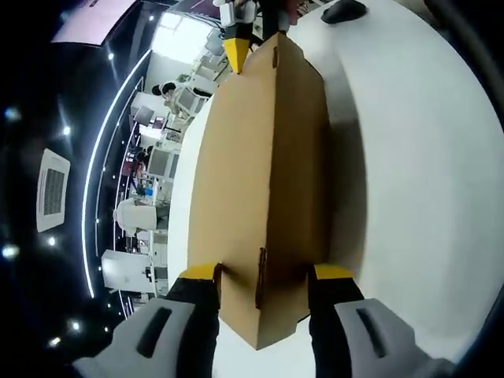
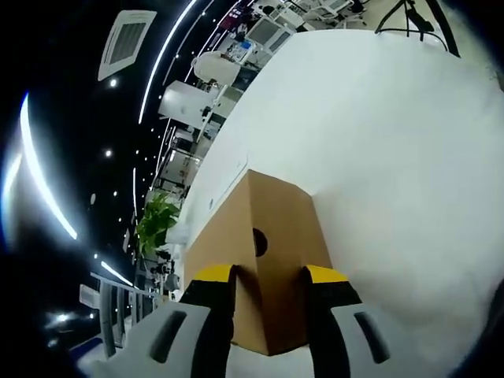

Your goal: Operate the shoe box by opening the lid, removing the specified soft item, and placing it in the target area until the item is outside and the box remains undamaged.

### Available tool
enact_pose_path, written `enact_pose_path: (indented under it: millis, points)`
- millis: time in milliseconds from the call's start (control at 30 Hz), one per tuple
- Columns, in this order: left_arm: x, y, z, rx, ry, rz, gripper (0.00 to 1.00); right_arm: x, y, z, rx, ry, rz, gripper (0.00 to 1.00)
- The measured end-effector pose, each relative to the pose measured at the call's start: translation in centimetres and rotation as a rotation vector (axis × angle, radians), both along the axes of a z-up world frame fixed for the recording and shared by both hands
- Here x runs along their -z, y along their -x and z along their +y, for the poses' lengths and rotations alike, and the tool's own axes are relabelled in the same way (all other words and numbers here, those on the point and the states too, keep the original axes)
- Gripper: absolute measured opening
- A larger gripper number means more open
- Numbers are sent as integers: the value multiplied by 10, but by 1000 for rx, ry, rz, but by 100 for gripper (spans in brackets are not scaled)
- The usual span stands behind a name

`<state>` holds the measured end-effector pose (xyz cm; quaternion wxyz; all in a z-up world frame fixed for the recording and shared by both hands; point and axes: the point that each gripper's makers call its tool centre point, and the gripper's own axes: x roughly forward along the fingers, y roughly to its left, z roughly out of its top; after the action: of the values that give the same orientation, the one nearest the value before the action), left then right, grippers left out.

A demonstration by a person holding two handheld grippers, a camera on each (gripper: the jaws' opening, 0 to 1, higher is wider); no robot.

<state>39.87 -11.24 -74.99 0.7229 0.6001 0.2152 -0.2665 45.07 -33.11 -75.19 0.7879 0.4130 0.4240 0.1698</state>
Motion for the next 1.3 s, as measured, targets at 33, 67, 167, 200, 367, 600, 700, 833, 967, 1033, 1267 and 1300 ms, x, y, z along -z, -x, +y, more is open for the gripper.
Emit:
enact_pose_path:
  millis: [33, 67, 167, 200, 367, 600, 700, 833, 967, 1033, 1267, 1300]
  points:
    - [0, 1, 0, 2, -4, -3, 42, 0, 1, 0, -2, 0, -1, 32]
    - [0, 1, 0, 7, -10, -8, 42, 0, 0, 0, -4, 1, 0, 32]
    - [0, 3, -2, 33, -33, -32, 41, 0, 0, 0, -7, 1, -1, 32]
    - [0, 4, -2, 36, -36, -35, 41, -1, 1, 0, -9, -1, 1, 32]
    - [0, 3, -2, 47, -34, -41, 40, -2, 1, 1, -22, -4, 7, 32]
    - [-1, 2, -1, 41, -37, -24, 40, -1, -1, 1, -37, -5, 15, 32]
    - [-1, 1, -1, 45, -34, -22, 40, -1, -3, 1, -31, -8, 17, 34]
    - [-1, 1, -2, 46, -34, -23, 40, -1, -6, 5, -25, -13, 21, 46]
    - [-1, 1, -2, 44, -31, -23, 40, -1, -5, 10, -49, 5, 19, 57]
    - [-1, 1, -2, 44, -30, -21, 40, 2, -6, 7, -67, 56, 2, 68]
    - [-2, 1, -2, 48, -13, -10, 40, -5, -8, -3, -96, 135, -44, 77]
    - [-2, 1, -2, 48, -12, -9, 40, -14, -9, -3, -95, 136, -65, 77]
